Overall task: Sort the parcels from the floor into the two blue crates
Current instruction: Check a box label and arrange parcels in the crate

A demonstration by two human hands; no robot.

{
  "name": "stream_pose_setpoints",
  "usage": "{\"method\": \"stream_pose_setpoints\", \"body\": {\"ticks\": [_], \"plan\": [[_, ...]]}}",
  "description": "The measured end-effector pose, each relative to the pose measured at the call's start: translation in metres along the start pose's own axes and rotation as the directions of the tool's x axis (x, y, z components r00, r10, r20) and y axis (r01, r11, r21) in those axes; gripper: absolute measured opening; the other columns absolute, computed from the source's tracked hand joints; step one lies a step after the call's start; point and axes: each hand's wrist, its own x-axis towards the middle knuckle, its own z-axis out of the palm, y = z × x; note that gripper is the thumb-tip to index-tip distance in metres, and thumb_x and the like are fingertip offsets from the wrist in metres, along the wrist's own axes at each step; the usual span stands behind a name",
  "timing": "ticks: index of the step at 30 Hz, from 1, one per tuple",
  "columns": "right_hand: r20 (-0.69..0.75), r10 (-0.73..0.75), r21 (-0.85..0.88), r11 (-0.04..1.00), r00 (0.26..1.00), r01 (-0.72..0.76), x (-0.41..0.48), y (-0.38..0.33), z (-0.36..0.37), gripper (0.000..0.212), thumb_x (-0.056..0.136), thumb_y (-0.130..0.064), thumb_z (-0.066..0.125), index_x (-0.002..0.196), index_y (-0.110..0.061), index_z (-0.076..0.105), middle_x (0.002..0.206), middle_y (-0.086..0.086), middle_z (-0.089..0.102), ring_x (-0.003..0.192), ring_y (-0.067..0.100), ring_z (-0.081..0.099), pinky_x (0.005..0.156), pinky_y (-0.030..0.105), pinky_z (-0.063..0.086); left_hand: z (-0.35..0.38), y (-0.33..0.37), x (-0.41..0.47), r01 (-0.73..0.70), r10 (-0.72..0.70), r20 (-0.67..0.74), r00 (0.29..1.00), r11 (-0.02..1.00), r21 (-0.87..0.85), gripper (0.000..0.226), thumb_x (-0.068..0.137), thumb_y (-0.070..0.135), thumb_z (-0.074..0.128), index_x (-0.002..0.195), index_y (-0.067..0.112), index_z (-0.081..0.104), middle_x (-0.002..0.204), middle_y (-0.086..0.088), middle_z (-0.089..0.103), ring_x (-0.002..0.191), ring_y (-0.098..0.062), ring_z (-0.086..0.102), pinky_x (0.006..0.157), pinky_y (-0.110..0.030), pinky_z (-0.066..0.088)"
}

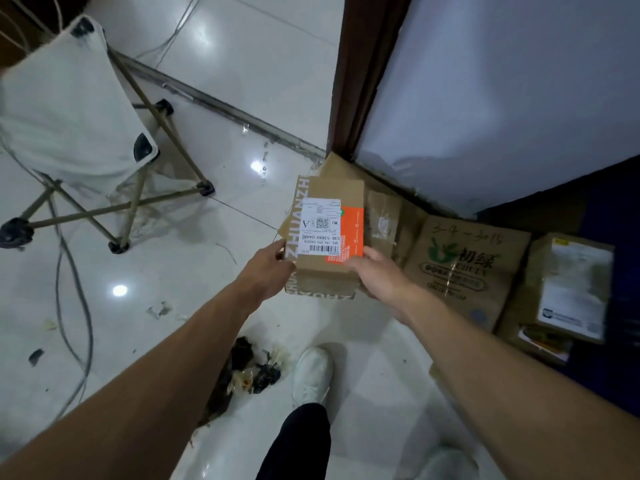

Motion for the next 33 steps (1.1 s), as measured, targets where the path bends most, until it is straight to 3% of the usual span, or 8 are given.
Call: {"method": "stream_pose_setpoints", "body": {"ticks": [5, 12, 16, 20, 23, 25, 27, 33], "plan": [[-0.027, -0.039, 0.022, 0.999, 0.999, 0.039, -0.06, -0.016, -0.027, 0.044, 0.084, -0.053, 0.062, 0.123, -0.033, 0.067, 0.122, -0.011, 0.068, 0.115, 0.014, 0.06, 0.107, 0.04, 0.044, -0.002, 0.038, -0.06, -0.011, 0.011, -0.002, 1.0, 0.996, -0.092, 0.048, 0.094, 0.005, 0.048, 0.129, 0.035, 0.063, 0.115, 0.009, 0.069, 0.094, -0.004, 0.062, 0.074, -0.025, 0.047], [-0.055, -0.159, 0.13, 0.978, 0.986, 0.165, -0.173, -0.038, -0.073, 0.005, 0.098, -0.04, 0.06, 0.096, -0.043, 0.064, 0.106, -0.02, 0.067, 0.103, 0.006, 0.062, 0.084, 0.026, 0.045, 0.0, 0.102, -0.165, -0.12, 0.11, -0.064, 0.992, 0.974, -0.194, 0.04, 0.096, 0.013, 0.051, 0.124, 0.037, 0.065, 0.111, 0.014, 0.071, 0.099, 0.002, 0.061, 0.075, -0.022, 0.044], [-0.151, -0.228, 0.212, 0.943, 0.962, 0.256, -0.245, -0.037, -0.104, 0.018, 0.099, -0.037, 0.061, 0.117, -0.038, 0.062, 0.103, -0.023, 0.063, 0.092, -0.008, 0.059, 0.068, 0.011, 0.043, 0.013, 0.143, -0.232, -0.177, 0.166, -0.07, 0.984, 0.958, -0.223, 0.035, 0.096, 0.013, 0.052, 0.114, 0.041, 0.064, 0.107, 0.018, 0.07, 0.097, 0.003, 0.061, 0.071, -0.02, 0.044], [-0.23, -0.219, 0.289, 0.915, 0.948, 0.282, -0.315, -0.015, -0.136, 0.043, 0.094, -0.047, 0.063, 0.135, -0.038, 0.055, 0.125, -0.01, 0.068, 0.108, 0.007, 0.066, 0.09, 0.029, 0.053, 0.045, 0.18, -0.297, -0.239, 0.233, -0.056, 0.971, 0.947, -0.213, 0.036, 0.094, 0.013, 0.052, 0.098, 0.044, 0.069, 0.11, 0.013, 0.073, 0.105, -0.01, 0.066, 0.078, -0.027, 0.05], [-0.289, -0.223, 0.334, 0.888, 0.931, 0.317, -0.367, 0.001, -0.168, 0.049, 0.093, -0.051, 0.062, 0.139, -0.04, 0.051, 0.128, -0.014, 0.064, 0.11, 0.005, 0.063, 0.088, 0.027, 0.052, 0.073, 0.211, -0.347, -0.295, 0.293, -0.042, 0.955, 0.932, -0.21, 0.036, 0.092, 0.018, 0.053, 0.096, 0.049, 0.07, 0.105, 0.014, 0.075, 0.103, -0.012, 0.068, 0.09, -0.034, 0.053], [-0.322, -0.221, 0.36, 0.871, 0.92, 0.335, -0.403, 0.014, -0.192, 0.032, 0.1, -0.039, 0.057, 0.131, -0.046, 0.049, 0.118, -0.02, 0.061, 0.102, -0.002, 0.059, 0.078, 0.019, 0.045, 0.093, 0.23, -0.38, -0.339, 0.342, -0.019, 0.939, 0.921, -0.192, 0.037, 0.093, 0.017, 0.051, 0.097, 0.047, 0.071, 0.102, 0.016, 0.075, 0.098, -0.008, 0.068, 0.085, -0.031, 0.053], [-0.36, -0.231, 0.37, 0.854, 0.904, 0.366, -0.436, 0.026, -0.216, 0.03, 0.101, -0.034, 0.056, 0.128, -0.046, 0.05, 0.124, -0.017, 0.06, 0.108, 0.003, 0.059, 0.087, 0.025, 0.046, 0.112, 0.248, -0.416, -0.37, 0.375, -0.009, 0.927, 0.911, -0.18, 0.037, 0.095, 0.014, 0.05, 0.093, 0.046, 0.07, 0.096, 0.019, 0.074, 0.091, -0.002, 0.069, 0.077, -0.027, 0.051], [-0.466, -0.256, 0.363, 0.818, 0.847, 0.447, -0.523, 0.061, -0.279, 0.051, 0.097, -0.048, 0.055, 0.147, -0.039, 0.045, 0.139, -0.006, 0.054, 0.125, 0.016, 0.053, 0.106, 0.04, 0.043, 0.17, 0.284, -0.509, -0.445, 0.453, 0.021, 0.891, 0.883, -0.151, 0.033, 0.099, 0.016, 0.048, 0.123, 0.031, 0.063, 0.106, 0.007, 0.075, 0.072, 0.004, 0.071, 0.056, -0.015, 0.052]]}}
